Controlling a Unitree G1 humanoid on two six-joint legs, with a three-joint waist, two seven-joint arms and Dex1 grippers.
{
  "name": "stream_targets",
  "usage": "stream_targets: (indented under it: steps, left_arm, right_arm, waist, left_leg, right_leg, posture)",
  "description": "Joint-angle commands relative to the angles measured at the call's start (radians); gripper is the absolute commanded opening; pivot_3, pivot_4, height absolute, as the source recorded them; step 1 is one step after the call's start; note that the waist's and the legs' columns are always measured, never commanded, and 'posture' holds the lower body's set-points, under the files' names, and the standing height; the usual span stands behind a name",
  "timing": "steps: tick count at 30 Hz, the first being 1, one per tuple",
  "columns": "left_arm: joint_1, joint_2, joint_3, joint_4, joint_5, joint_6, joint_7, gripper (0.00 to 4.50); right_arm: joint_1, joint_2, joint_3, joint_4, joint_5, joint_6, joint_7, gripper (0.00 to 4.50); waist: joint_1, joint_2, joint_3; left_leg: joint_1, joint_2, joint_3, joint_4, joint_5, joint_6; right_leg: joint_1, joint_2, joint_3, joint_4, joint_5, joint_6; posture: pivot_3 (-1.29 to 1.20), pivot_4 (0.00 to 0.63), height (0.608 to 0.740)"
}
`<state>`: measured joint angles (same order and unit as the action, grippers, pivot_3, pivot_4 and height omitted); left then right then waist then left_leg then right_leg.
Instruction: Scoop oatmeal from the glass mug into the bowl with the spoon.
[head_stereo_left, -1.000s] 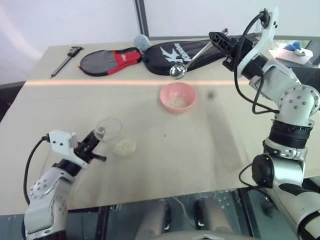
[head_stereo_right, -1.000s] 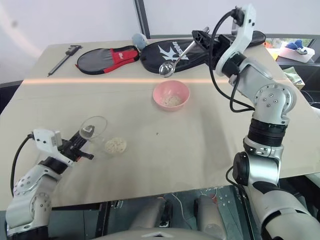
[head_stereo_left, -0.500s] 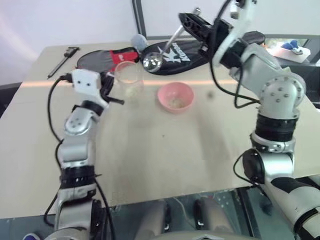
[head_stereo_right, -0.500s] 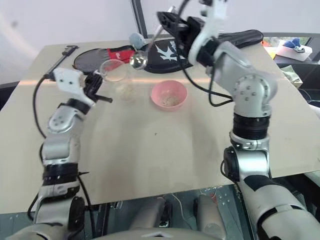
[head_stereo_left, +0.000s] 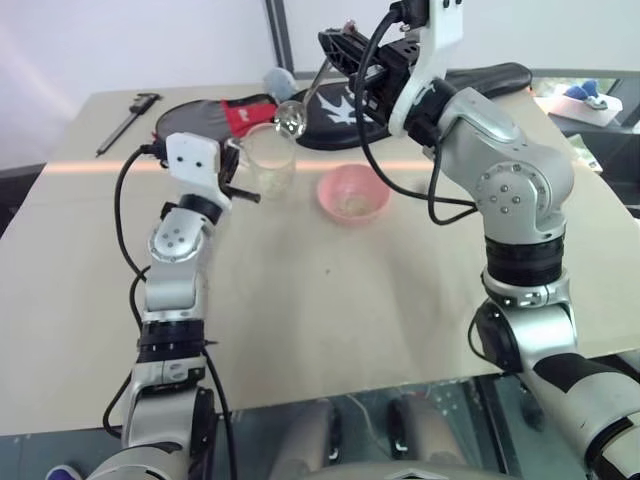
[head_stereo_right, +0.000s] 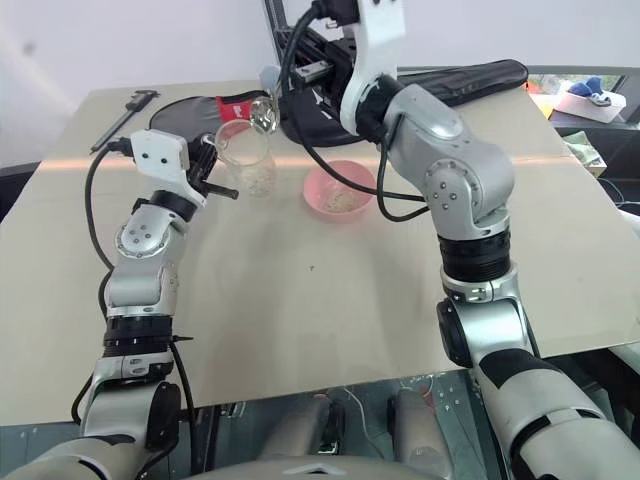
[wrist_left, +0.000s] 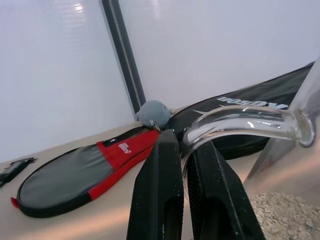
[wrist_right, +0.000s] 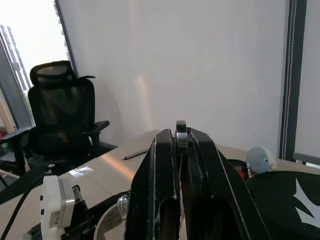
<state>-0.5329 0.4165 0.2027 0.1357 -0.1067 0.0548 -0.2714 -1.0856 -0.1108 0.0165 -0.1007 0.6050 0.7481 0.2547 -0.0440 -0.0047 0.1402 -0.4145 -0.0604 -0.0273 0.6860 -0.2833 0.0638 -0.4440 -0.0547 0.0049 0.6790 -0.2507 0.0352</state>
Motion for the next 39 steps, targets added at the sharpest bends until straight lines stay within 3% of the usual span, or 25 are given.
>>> stream_targets:
  steps: [1,12,30,39]
  left_arm:
    - [-0.015,0.019,0.016,-0.022,0.003,-0.009,0.012,0.02]
    - [-0.048,0.018,0.007,0.016,0.016,0.023,0.040,0.02]
    - [-0.103,-0.024,-0.063,-0.010,0.081,-0.091,0.076,0.02]
    - [-0.102,-0.044,-0.071,-0.003,0.096,-0.108,0.086,0.02]
  right_arm:
    - [-0.053,0.025,-0.039,-0.036,0.027,-0.030,0.010,0.00]
    - [-0.036,0.032,-0.054,0.006,0.005,-0.035,0.026,0.00]
    - [0.052,0.078,0.159,0.185,-0.266,-0.218,0.120,0.00]
    - [0.048,0.179,0.051,0.231,-0.164,-0.102,0.119,0.00]
  waist:
    - [0.000,0.000,0.000]
    - [0.001,0.000,0.000]
    - [-0.001,0.000,0.000]
    - [0.000,0.000,0.000]
  left_leg:
    - [0.000,0.000,0.000,0.000,0.000,0.000]
    - [0.000,0.000,0.000,0.000,0.000,0.000]
    - [0.000,0.000,0.000,0.001,0.000,0.000]
    - [0.000,0.000,-0.001,0.001,0.000,0.000]
  right_leg:
    - [0.000,0.000,0.000,0.000,0.000,0.000]
    - [0.000,0.000,0.000,0.000,0.000,0.000]
    - [0.000,0.000,0.000,0.000,0.000,0.000]
    - [0.000,0.000,-0.001,0.000,0.000,0.000]
  posture:
    - [0.00,0.150,0.740]
    - [0.00,0.150,0.740]
    - [0.00,0.150,0.740]
    - [0.00,0.150,0.740]
